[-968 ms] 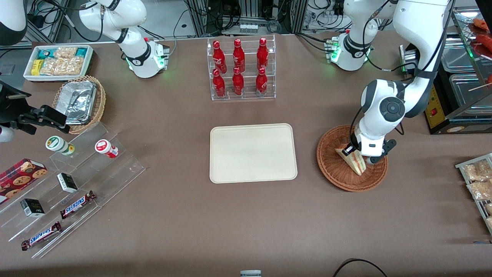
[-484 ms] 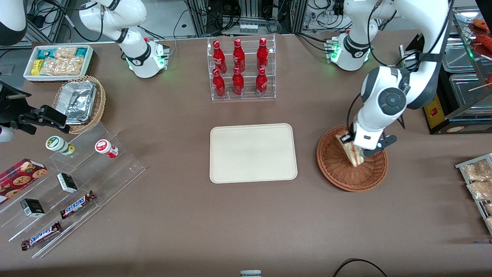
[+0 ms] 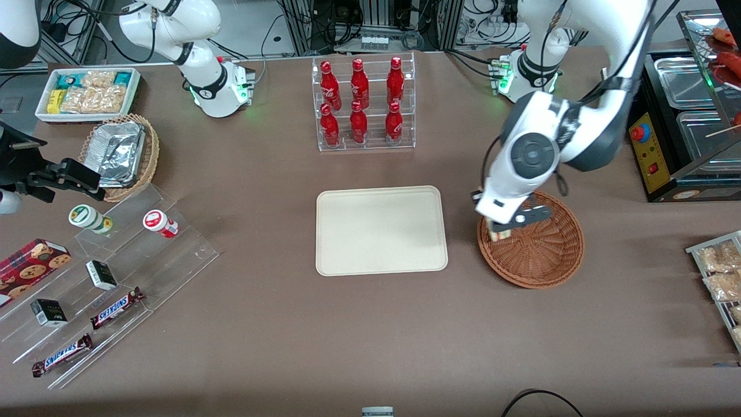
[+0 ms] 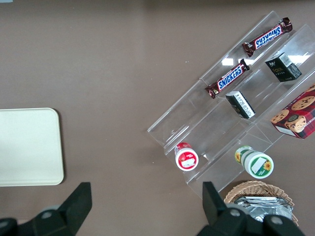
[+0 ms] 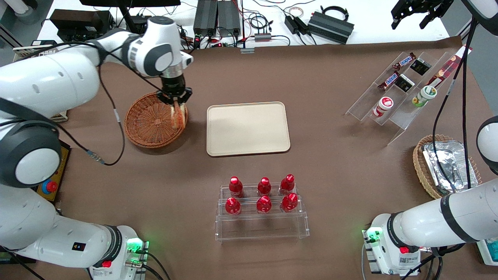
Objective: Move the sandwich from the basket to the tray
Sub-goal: 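Lift the sandwich and carry it over the cream tray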
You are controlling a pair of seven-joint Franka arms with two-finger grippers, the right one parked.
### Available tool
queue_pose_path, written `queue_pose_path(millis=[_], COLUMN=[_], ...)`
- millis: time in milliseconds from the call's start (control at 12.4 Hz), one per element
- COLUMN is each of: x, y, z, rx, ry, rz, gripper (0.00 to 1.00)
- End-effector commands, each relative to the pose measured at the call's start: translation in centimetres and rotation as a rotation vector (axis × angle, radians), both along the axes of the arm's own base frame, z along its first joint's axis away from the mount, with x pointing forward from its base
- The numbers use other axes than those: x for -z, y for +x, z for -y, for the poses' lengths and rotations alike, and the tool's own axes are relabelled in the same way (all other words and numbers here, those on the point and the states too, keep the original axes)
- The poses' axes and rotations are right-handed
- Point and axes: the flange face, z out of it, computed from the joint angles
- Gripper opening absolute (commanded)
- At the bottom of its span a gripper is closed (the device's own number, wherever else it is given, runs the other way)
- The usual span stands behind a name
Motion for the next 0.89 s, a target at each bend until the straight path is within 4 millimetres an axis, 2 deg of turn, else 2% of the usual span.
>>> queue_pose_path(millis=[0, 81, 242, 323, 645, 806], x=[0.2, 0.3, 1.5, 2.1, 5.7, 7.5], y=[0.7, 0.3, 0.1, -0.6, -2.2, -3.9], z=[5.2, 7.7, 11.5, 13.9, 19.7, 22.7], rx=[0.000, 0.003, -0.030, -0.031, -0.030, -0.026], ry=[-0.006, -0.012, -0.018, -0.027, -0.100, -0.120], rz=[-0.001, 0.008, 0.027, 0.041, 0.102, 0.134], gripper=[0.08, 0.08, 0.08, 0.08, 0.08, 0.08])
